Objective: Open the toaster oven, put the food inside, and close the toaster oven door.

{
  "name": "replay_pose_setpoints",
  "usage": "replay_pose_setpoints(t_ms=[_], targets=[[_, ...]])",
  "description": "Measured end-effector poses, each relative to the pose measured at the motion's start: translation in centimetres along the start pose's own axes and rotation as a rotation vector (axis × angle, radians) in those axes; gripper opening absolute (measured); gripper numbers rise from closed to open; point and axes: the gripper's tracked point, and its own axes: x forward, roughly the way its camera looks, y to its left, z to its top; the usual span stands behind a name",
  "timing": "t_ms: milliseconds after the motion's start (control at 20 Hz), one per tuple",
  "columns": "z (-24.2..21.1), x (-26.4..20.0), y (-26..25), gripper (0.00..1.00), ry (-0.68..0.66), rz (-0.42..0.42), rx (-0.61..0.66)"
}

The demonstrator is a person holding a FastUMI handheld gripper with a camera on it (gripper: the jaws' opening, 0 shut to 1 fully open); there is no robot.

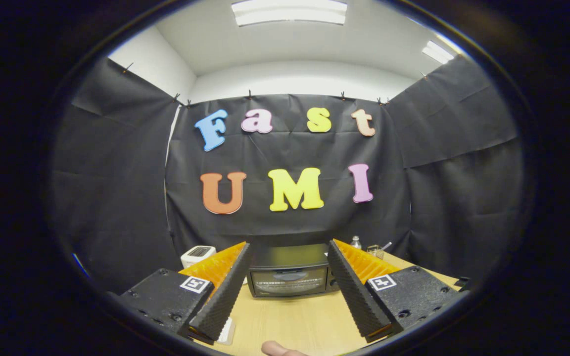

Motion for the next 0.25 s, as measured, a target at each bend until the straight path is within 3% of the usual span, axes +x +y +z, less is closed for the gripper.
replay_pose_setpoints(t_ms=[250], targets=[[0.82, -0.39, -0.17, 1.0, -0.028, -0.002, 0.002]])
